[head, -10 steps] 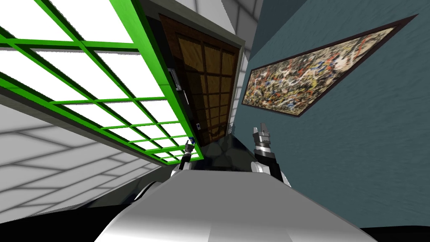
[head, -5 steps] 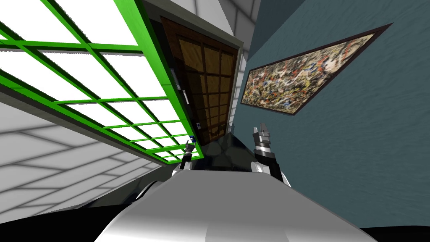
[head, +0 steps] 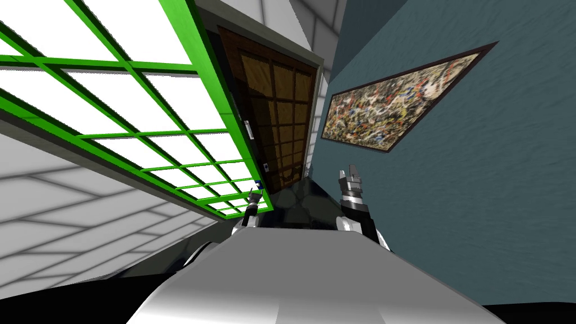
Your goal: Pull the door open
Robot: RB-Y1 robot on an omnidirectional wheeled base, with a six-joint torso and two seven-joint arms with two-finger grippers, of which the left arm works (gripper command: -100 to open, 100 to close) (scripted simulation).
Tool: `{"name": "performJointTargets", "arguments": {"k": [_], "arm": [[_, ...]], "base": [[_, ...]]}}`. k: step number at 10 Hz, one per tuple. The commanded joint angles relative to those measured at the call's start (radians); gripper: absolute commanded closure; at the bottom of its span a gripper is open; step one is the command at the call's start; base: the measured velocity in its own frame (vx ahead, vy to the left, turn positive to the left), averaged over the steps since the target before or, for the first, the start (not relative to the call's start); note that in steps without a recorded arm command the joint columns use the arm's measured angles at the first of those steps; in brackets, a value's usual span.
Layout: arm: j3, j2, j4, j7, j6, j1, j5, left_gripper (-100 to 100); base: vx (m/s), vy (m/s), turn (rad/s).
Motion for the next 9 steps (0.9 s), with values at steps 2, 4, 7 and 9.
{"name": "performJointTargets", "arguments": {"k": [2, 4, 7, 9], "arm": [[-0.007, -0.003, -0.001, 0.055, 0.003, -0.002, 0.017, -100], [-0.019, -0.008, -0.008, 0.121, 0.01, -0.004, 0.046, -100], [-0.03, -0.014, -0.014, 0.201, 0.016, -0.006, 0.074, -100], [-0.036, -0.016, -0.017, 0.252, 0.019, -0.007, 0.087, -100]], "base": [[-0.044, 0.009, -0.024], [-0.059, 0.022, -0.036], [-0.062, 0.022, -0.034], [-0.058, 0.014, -0.023]]}}
